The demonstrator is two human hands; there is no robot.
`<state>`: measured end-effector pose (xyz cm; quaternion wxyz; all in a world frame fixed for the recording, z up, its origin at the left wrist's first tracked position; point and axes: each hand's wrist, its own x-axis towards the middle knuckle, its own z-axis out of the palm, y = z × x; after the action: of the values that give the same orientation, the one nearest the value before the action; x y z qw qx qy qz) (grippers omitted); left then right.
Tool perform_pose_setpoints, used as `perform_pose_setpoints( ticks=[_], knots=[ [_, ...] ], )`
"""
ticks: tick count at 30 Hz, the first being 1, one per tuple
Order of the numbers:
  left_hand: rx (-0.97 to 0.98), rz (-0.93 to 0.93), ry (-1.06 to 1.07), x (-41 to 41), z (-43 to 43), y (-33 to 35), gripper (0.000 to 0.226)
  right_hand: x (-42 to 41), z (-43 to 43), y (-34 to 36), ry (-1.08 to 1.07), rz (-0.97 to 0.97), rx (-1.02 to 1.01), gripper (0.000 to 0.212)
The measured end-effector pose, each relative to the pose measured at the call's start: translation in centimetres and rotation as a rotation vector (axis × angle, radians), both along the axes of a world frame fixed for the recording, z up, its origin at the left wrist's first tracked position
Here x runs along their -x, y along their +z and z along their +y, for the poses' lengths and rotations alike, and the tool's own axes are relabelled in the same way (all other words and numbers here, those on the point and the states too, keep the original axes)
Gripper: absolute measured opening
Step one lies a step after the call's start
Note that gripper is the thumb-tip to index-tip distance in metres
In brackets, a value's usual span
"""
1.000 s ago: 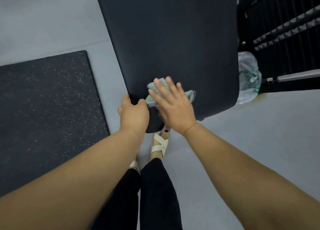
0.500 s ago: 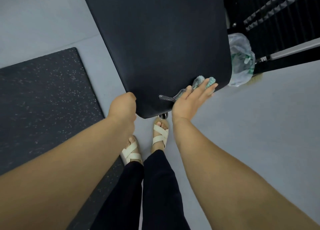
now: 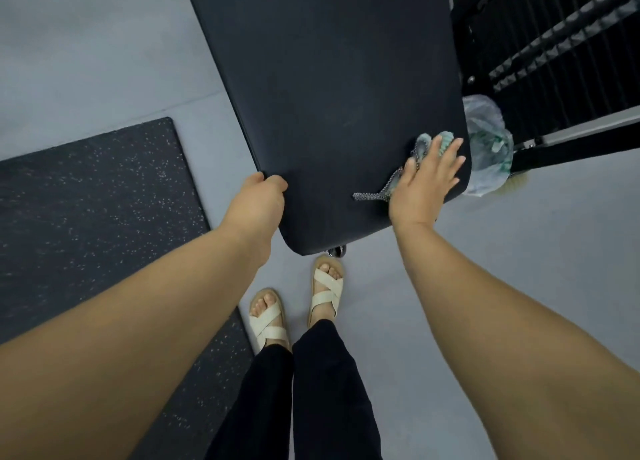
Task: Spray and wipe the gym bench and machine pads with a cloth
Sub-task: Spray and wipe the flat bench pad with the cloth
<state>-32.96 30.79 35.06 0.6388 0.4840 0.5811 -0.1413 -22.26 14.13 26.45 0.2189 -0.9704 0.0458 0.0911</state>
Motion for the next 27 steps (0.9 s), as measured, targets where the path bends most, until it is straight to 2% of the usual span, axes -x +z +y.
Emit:
perform_pose_setpoints(
  ticks=[2,4,6,8,10,11,13,15,18,20,22,25,27],
  knots=[
    [-0.040,-0.028,0.017,-0.9,1.0,0.4,0.021,-1.4,3.2,0.8,-0.124,-0.008,-0.015,0.055],
    [-0.072,-0.025,0.036,-1.6,2.1,0.5,0.016,-0.5,7.9,1.2,-0.031,-0.049,0.005,0.058],
    [-0.105,-0.022,0.043,-2.4,3.0,0.7,0.014,1.9,12.4,1.4,0.288,-0.110,0.021,0.060],
    [-0.145,-0.057,0.050,-3.2,3.5,1.0,0.019,4.4,14.7,1.5,0.731,-0.146,0.057,0.059],
    [-0.183,-0.056,0.074,-4.4,3.9,1.2,0.024,4.0,13.5,1.2,1.100,-0.195,0.059,0.059],
    [-0.191,-0.051,0.078,-4.9,4.1,1.2,0.026,2.7,12.0,0.9,1.189,-0.251,0.029,0.059],
    [-0.191,-0.034,0.063,-6.0,4.5,1.4,0.042,-0.8,8.3,0.5,1.106,-0.333,0.082,0.061],
    [-0.172,-0.007,0.061,-6.8,4.9,1.7,0.054,-4.8,4.1,0.8,0.797,-0.210,0.141,0.061],
    [-0.148,0.023,0.103,-7.5,5.1,2.2,0.050,-7.7,2.3,2.1,0.328,-0.046,0.073,0.055],
    [-0.144,0.028,0.137,-7.9,5.4,2.5,0.046,-7.4,5.7,2.5,0.215,-0.056,0.040,0.055],
    [-0.151,0.004,0.166,-8.3,5.8,2.7,0.043,-5.4,10.4,3.0,0.309,-0.062,-0.016,0.056],
    [-0.229,-0.033,0.138,-9.3,7.3,3.3,0.043,-1.5,15.4,3.3,0.848,-0.116,-0.100,0.060],
    [-0.304,-0.067,0.102,-10.6,9.2,3.7,0.042,-2.3,15.8,2.7,1.148,-0.240,-0.075,0.061]
  ],
)
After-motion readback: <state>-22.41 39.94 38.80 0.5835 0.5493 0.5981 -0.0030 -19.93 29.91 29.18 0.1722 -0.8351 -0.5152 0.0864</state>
